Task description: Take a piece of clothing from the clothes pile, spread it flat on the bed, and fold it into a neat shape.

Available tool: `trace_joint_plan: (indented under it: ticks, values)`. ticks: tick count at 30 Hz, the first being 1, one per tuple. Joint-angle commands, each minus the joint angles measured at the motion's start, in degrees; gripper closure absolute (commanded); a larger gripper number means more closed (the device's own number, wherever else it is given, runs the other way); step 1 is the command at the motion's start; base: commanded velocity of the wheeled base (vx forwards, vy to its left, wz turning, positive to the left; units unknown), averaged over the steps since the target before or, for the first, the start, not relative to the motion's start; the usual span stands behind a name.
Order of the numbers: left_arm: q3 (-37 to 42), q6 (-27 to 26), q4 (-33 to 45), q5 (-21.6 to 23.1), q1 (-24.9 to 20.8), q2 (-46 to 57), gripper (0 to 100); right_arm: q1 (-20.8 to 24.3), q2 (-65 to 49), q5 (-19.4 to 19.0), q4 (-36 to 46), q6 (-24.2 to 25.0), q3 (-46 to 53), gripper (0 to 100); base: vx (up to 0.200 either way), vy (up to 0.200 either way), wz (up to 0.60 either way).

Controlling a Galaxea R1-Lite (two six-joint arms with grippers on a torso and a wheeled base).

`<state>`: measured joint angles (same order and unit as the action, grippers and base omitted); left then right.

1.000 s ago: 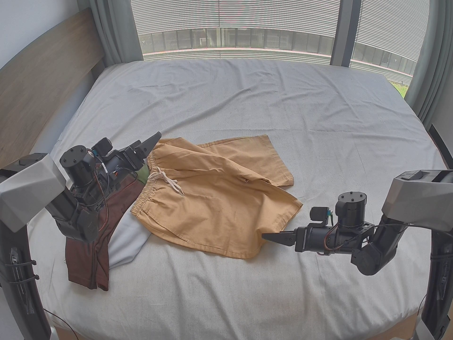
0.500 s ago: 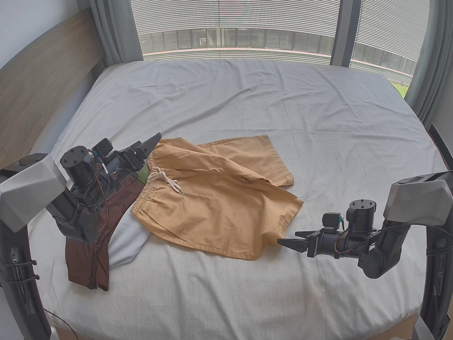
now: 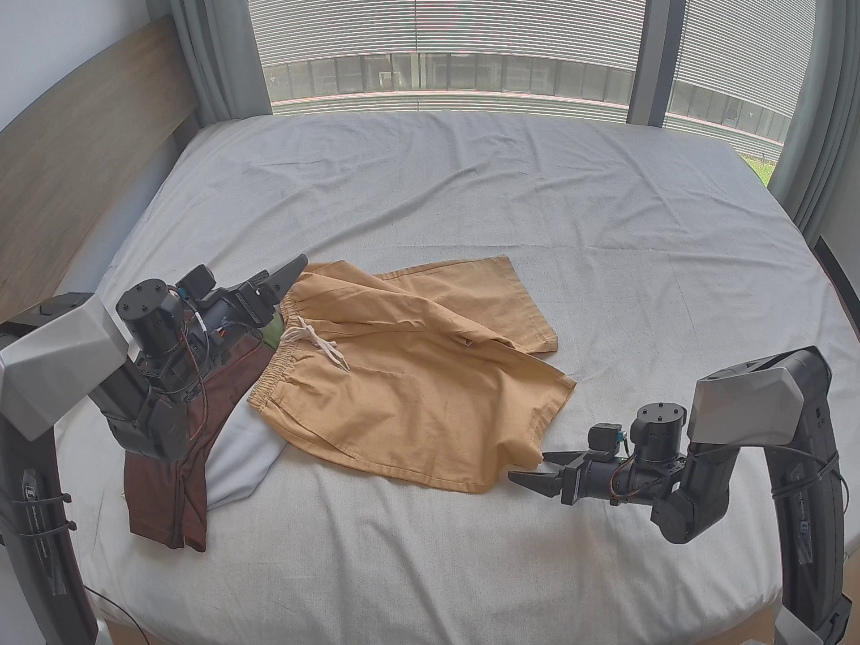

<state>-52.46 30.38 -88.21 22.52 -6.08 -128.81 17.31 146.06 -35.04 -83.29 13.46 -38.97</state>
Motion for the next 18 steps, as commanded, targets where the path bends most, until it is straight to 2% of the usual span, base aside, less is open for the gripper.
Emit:
trace_joint_plan:
  ticks: [1,6,7,18]
  values:
    - [0.0,0.0,0.0,0.1,0.0,-0.1,0,0.4,2.3,0.0,0.0,0.0,-1.5,0,0.0,0.0,0.0]
    - [0.0,0.0,0.0,0.0,0.0,-0.1,0,0.3,2.4,0.0,0.0,0.0,-1.9,0,0.0,0.0,0.0]
    - [0.0,0.0,0.0,0.1,0.0,-0.1,0,0.3,2.4,0.0,0.0,0.0,-1.9,100,0.0,0.0,0.0]
    - [0.0,0.0,0.0,0.1,0.1,-0.1,0,0.4,3.0,0.0,0.1,0.1,-3.0,100,0.0,0.0,0.0]
